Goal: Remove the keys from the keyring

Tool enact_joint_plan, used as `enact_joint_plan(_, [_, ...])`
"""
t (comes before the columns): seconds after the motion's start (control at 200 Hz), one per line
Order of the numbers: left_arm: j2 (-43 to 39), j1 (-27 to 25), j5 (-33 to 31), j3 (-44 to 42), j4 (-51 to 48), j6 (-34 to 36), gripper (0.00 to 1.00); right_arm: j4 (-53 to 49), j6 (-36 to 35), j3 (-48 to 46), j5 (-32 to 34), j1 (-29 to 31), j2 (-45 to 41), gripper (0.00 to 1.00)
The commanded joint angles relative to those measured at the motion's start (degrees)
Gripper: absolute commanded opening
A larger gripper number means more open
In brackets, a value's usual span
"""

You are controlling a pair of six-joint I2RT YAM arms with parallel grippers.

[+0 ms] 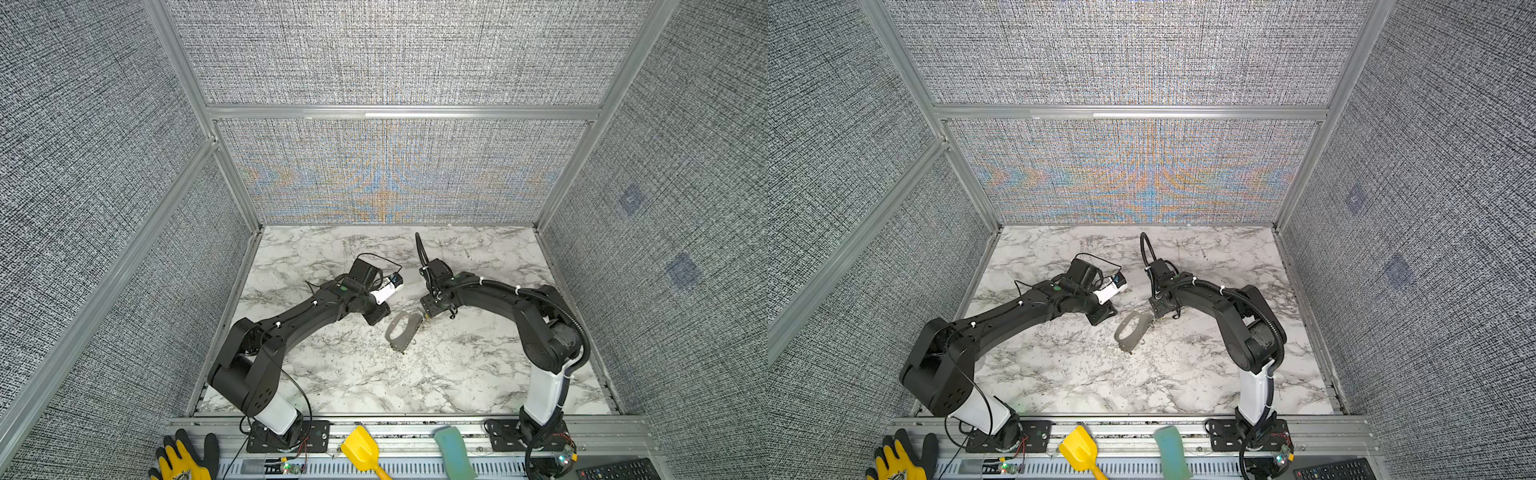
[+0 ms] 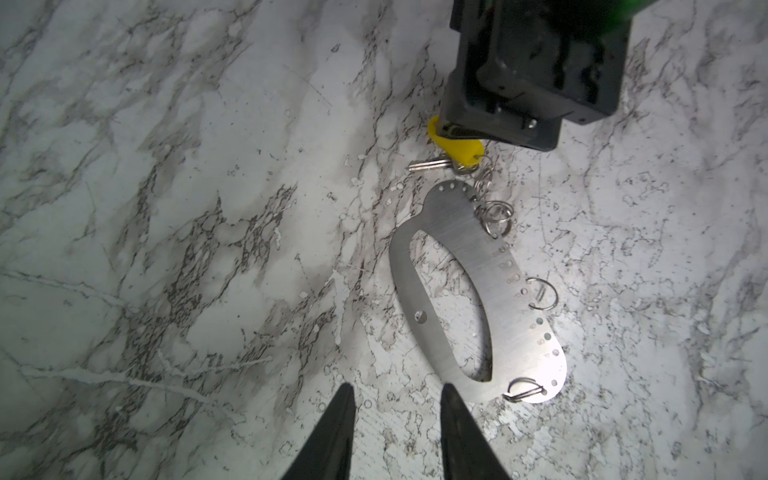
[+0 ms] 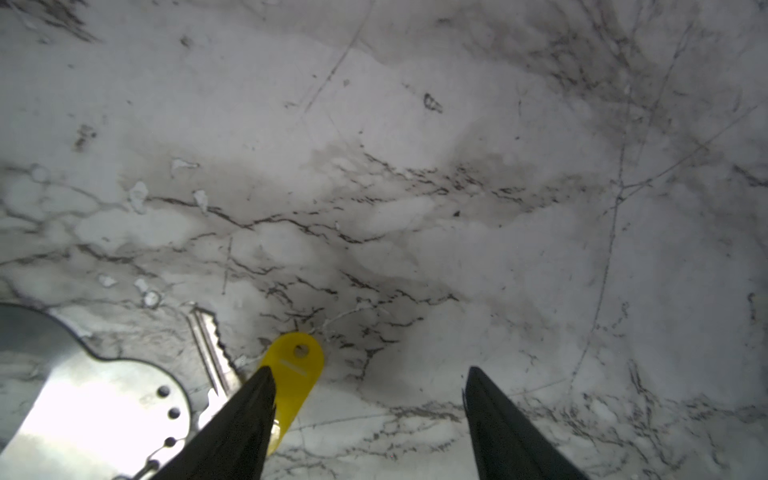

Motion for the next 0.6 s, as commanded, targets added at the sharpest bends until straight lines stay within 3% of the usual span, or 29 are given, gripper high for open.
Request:
enact_joint_plan(0.0, [-0.1,-0.6,3.5,0.8,0.2,3.9,0.37,-2.1,1.5,-0.8,0.7,-0.7,-0.6,0.73])
enact_joint_plan(0.145, [1.2,-2.4,4.7,2.1,1.0,6.1,0.37,-1.7,1.3,-2.5,0.1,-1.8,-2.6,0.73])
enact_joint_plan(0.285, [3.1,-3.2,4.7,3.8,1.3,5.5,0.35,2.3,-0.4,-2.9,-6.7,-2.0,-5.3,0.73])
enact_joint_plan(0.425, [0.9,-3.1,5.5,1.5,5.2,2.7,0.36,1.3,1.9,1.8,-11.4,-1.9,-1.5,0.72])
enact_joint_plan(0.595, [-4.4,-2.9,2.0,-3.8,9.8,-2.7,0.36,-1.0,2.9,5.4,-12.9,-1.4,3.3,0.72])
